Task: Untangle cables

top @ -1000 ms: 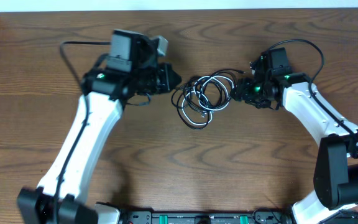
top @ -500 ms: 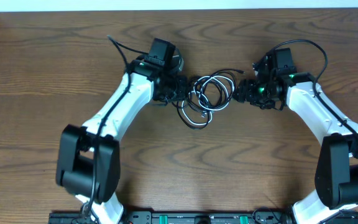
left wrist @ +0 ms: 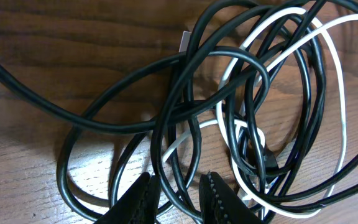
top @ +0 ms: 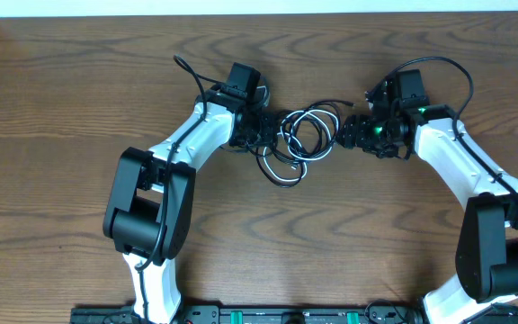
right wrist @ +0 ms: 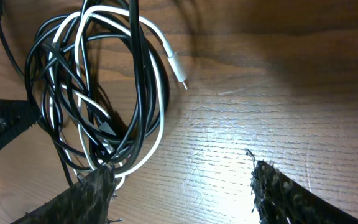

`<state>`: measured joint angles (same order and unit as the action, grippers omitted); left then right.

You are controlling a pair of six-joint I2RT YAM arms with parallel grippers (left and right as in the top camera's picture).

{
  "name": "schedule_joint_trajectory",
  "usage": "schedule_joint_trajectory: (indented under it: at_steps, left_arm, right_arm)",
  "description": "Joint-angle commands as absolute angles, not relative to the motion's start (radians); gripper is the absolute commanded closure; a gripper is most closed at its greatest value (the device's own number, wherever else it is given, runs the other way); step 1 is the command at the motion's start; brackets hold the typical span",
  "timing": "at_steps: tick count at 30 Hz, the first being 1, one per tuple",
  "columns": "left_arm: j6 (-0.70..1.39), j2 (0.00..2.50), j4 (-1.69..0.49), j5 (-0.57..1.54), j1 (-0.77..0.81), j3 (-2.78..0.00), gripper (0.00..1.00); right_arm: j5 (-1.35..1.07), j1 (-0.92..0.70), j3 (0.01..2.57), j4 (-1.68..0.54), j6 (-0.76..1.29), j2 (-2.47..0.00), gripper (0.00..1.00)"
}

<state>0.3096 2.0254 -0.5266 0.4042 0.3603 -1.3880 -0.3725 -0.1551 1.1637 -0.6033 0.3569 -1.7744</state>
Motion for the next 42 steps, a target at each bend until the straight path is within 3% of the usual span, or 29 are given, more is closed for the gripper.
schedule_joint_trajectory:
  at_steps: [1,15,20,25,42]
  left_arm:
    - [0.297,2.032,-0.523,0.352,0.364,-1.398,0.74]
    - [0.311,2.081,-0.506,0.259,0.411,-1.396,0.74]
    - [0.312,2.095,-0.506,0.260,0.411,-1.396,0.93]
    - [0.319,2.080,-0.518,0.260,0.411,-1.397,0.93]
    - [0.318,1.521,-0.616,0.260,0.409,-1.399,0.93]
  right_arm:
    - [-0.373,-0.152,1.180,-0.606,0.342,-1.769,0.30]
    - [-0.372,-0.153,1.180,-0.609,0.342,-1.769,0.28]
    - [-0.365,-0.153,1.180,-0.618,0.342,-1.769,0.28]
    - [-0.365,-0.153,1.180,-0.623,0.342,-1.769,0.28]
    - [-0.429,-0.127,1.187,-0.615,0.290,-1.690,0.33]
